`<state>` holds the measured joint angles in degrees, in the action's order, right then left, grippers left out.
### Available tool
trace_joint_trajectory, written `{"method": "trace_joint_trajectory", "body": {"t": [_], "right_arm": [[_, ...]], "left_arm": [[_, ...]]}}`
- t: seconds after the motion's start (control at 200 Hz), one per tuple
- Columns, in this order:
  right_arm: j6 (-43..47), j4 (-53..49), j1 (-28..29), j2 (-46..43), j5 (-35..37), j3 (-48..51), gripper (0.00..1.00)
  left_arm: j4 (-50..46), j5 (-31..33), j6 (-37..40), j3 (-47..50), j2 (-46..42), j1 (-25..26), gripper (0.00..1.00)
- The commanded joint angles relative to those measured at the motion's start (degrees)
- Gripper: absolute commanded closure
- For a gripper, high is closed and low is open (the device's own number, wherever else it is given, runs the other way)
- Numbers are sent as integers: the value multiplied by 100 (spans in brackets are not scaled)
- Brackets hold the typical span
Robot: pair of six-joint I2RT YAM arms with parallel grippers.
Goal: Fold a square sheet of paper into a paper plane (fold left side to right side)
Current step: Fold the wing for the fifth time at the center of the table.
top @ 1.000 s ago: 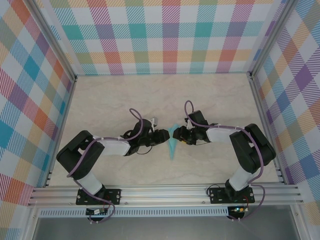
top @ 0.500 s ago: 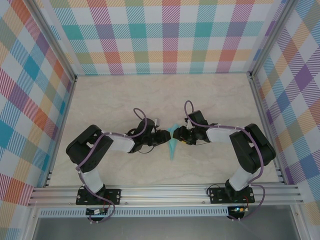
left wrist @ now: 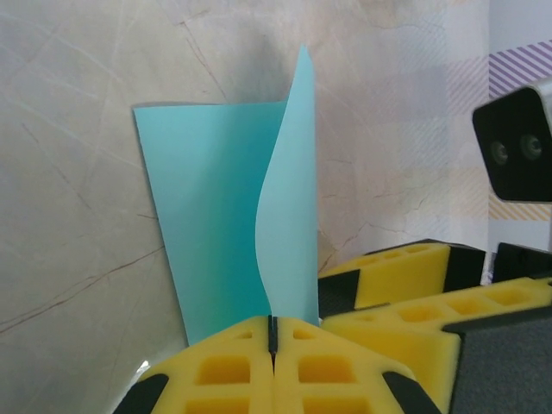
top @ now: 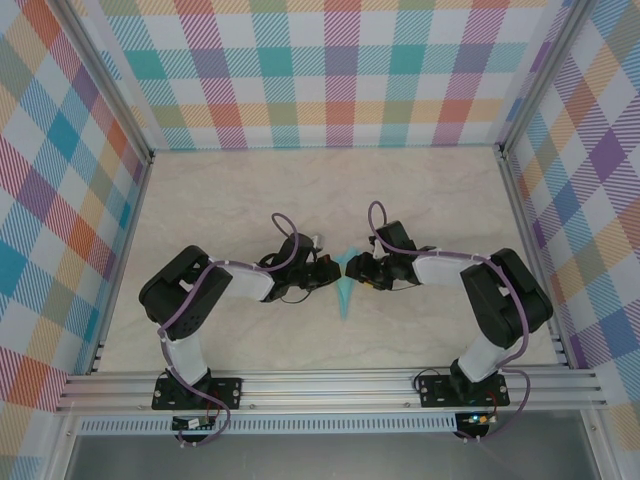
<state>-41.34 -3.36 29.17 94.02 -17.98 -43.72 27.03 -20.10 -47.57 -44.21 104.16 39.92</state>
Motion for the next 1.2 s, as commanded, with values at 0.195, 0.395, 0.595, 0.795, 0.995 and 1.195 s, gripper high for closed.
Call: {"method": "trace_joint_trajectory", "body": {"t": [0.195, 0.395, 0.595, 0.795, 0.995, 1.195], "right_arm": [[253, -492, -500, -385, -173, -491, 39], [27, -168, -504, 69, -447, -841, 22], [-108, -135, -479, 645, -649, -1262, 16], [-113, -145, -434, 997, -703, -1493, 14], [-78, -152, -414, 1165, -728, -1559, 14], [27, -319, -392, 1248, -655, -1651, 13]], "left_arm": [[-152, -64, 235, -194, 60, -99, 100], [-148, -83, 257, -220, 86, -99, 100], [-162, -108, 257, -238, 102, -101, 100], [-158, -124, 281, -255, 109, -99, 100], [-194, -116, 305, -272, 138, -99, 100], [-190, -117, 319, -295, 170, -99, 100]]}}
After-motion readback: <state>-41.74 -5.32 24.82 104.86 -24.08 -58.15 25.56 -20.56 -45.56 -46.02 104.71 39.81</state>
